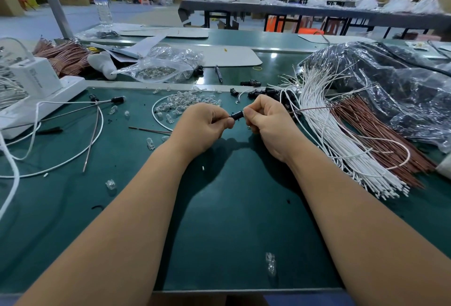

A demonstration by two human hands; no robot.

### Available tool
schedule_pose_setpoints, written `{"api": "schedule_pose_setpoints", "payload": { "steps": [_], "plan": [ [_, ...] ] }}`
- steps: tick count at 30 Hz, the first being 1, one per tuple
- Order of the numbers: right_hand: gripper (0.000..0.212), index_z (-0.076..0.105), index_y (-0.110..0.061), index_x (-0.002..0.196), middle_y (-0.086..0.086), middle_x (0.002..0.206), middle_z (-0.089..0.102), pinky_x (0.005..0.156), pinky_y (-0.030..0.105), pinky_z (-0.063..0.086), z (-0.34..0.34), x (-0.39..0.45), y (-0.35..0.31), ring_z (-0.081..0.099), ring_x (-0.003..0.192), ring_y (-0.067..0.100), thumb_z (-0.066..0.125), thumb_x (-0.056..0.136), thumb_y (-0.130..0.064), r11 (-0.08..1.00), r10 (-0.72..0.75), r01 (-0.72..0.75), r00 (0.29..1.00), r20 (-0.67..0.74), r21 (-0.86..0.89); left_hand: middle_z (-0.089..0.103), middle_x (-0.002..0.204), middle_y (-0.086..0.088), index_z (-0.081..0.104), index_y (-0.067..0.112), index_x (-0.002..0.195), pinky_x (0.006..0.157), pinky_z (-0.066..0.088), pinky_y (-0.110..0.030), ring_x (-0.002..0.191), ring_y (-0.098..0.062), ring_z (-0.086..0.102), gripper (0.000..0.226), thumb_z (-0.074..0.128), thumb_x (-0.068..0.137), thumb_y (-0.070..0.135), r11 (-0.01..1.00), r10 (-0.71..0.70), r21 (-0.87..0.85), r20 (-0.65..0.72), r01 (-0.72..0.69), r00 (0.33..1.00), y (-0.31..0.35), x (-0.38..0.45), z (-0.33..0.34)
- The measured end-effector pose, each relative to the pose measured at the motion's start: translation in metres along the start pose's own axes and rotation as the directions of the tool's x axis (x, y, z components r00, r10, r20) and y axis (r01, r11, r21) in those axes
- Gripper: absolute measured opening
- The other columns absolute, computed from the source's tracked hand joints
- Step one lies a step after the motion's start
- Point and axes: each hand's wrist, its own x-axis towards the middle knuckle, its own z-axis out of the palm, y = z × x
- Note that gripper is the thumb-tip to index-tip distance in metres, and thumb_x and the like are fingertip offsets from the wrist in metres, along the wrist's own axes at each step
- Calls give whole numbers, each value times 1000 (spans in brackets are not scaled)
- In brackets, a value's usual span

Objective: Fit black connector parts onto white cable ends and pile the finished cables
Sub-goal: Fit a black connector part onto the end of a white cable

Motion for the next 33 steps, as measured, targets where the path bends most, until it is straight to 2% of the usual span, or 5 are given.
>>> {"api": "schedule_pose_setpoints", "payload": {
  "steps": [4, 15, 24, 29, 33],
  "plan": [
    [28, 48, -16, 73, 0, 65, 48, 64, 26, 33, 1, 1, 1, 40, 63, 12, 53, 95, 0, 998, -19, 20, 1000, 16, -66, 59, 61, -15, 70, 8, 76, 55, 42, -33, 55, -24, 48, 19, 65, 89, 21, 993, 13, 114, 28, -16, 1000, -1, 1, 3],
    [27, 45, -13, 74, -1, 62, 45, 52, 19, 31, -2, 3, -2, 37, 54, 8, 49, 98, -3, 992, 34, -39, 998, 48, 121, 44, 53, -4, 72, 8, 78, 46, 24, -20, 46, -8, 29, 18, 66, 90, 20, 998, 63, -29, -37, -64, 997, 7, -1, 3],
    [23, 48, -15, 77, -14, 49, 53, 49, 15, 34, 6, 1, -5, 38, 47, 5, 48, 100, -10, 996, -7, 4, 999, 34, 91, 40, 47, 7, 68, 7, 73, 49, 29, -23, 46, -4, 39, 25, 64, 91, 23, 996, 72, 54, -8, -72, 997, 11, -2, 12],
    [10, 50, -13, 91, -1, 63, 53, 55, 21, 40, 10, -2, -5, 48, 50, 8, 48, 98, -6, 987, -16, 17, 1000, -7, 161, 36, 51, 3, 63, -3, 73, 52, 26, -28, 51, -10, 30, 29, 61, 93, 18, 996, 84, 4, -82, -84, 993, 10, 1, 10],
    [17, 49, -18, 91, 0, 73, 57, 60, 19, 47, 13, -4, -4, 54, 53, 4, 64, 91, -10, 995, -91, 93, 993, -74, 28, 34, 50, 5, 67, -2, 75, 49, 24, -21, 47, -5, 27, 26, 61, 94, 15, 987, 92, -117, -134, -107, 987, 11, 0, 10]
  ]
}}
